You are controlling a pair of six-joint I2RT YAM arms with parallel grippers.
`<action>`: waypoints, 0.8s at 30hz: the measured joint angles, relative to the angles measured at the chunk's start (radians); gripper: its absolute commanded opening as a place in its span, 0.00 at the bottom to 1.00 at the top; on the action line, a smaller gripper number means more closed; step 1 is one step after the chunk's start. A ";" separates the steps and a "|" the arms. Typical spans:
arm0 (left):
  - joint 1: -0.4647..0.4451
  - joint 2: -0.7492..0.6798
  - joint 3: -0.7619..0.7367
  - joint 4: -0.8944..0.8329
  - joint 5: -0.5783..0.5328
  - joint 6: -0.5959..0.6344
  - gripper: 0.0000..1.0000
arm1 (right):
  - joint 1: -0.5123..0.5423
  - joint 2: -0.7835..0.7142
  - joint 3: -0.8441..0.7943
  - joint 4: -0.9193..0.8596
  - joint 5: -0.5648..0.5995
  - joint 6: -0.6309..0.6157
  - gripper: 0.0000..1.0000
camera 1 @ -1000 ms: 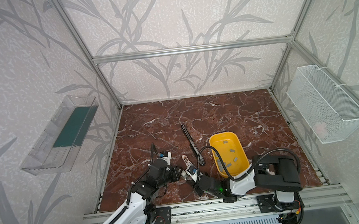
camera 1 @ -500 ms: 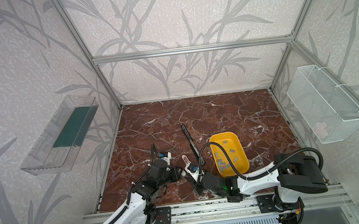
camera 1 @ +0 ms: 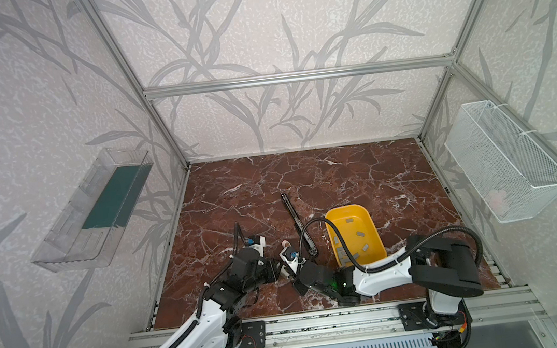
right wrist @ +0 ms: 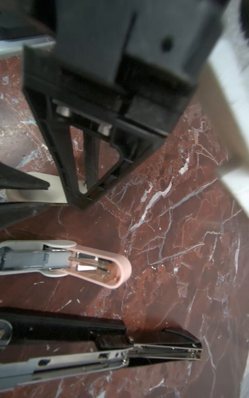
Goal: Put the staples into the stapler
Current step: 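Push the beige stapler top down with the right gripper to close it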
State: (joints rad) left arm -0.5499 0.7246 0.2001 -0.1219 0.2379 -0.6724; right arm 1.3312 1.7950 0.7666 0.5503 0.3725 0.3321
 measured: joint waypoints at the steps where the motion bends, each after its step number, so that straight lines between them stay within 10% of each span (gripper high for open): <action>1: 0.000 0.000 0.000 0.000 0.000 0.000 0.31 | 0.000 0.006 0.000 0.000 0.000 0.002 0.14; 24: 0.000 0.001 -0.011 0.002 0.001 0.000 0.29 | 0.015 0.067 -0.052 0.165 0.023 0.069 0.13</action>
State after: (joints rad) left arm -0.5503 0.7254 0.1894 -0.1196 0.2386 -0.6724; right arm 1.3464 1.8618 0.7143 0.7155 0.3950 0.4007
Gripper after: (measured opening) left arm 0.292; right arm 0.128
